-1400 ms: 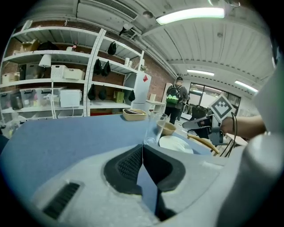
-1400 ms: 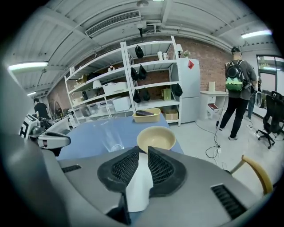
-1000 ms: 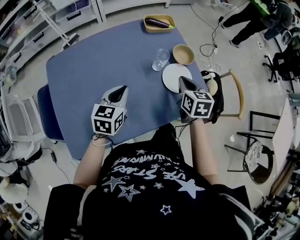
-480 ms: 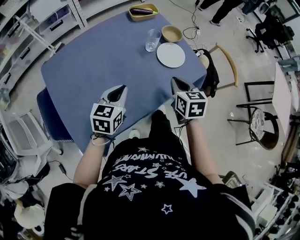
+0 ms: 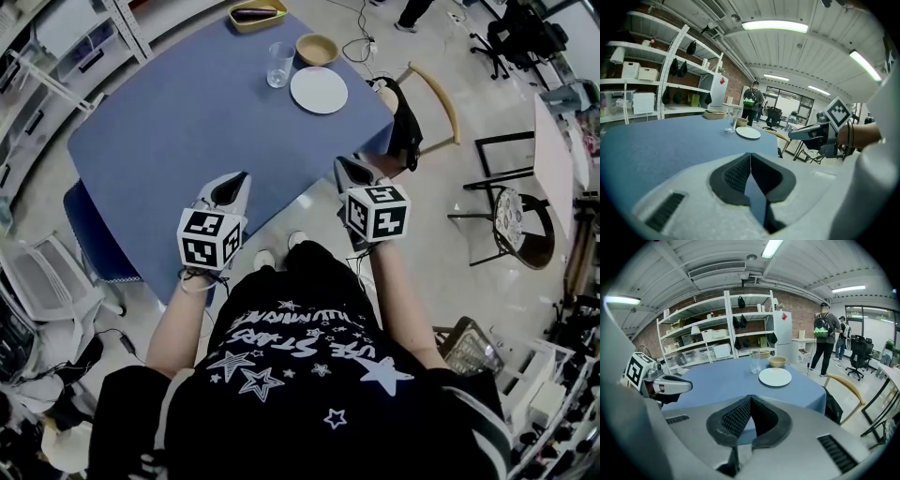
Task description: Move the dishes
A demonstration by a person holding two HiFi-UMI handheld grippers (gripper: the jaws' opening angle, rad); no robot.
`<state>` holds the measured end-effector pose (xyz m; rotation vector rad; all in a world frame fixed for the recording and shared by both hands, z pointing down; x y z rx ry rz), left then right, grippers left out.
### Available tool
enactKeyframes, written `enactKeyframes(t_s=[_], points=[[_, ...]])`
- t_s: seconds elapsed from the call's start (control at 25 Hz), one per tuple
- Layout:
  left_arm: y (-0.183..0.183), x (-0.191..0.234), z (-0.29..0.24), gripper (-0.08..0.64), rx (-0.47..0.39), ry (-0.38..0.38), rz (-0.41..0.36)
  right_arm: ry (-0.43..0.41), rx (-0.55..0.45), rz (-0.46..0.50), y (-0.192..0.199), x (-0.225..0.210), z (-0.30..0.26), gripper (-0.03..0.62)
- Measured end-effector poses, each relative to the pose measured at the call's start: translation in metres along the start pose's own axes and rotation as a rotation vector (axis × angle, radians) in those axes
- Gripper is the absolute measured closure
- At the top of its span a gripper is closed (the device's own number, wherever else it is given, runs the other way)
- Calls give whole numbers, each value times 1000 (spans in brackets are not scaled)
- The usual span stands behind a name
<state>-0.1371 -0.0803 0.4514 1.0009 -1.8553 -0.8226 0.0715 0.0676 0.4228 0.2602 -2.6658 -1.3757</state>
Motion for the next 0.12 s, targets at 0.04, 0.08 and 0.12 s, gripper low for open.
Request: enactKeyframes(t_s=[0.04,0.08,0.12], points=[[2,-2,0,538,1,0,1,-2,3,1,3,0,2,591],[3,-4,-1,538,3,0,3,-4,6,3,6,-1,3,591],[5,-7,-2,538,4,0,4,-6,9,5,8,-2,5,591]])
Point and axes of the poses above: the fingertips, and each gripper's own axes: z backward along the fingers, x to its left, y out of its underside, the point moved 8 cm from there along z, backward along the fingers, and after that the axes turned 8 degrees about z, right-handed, at the moved point
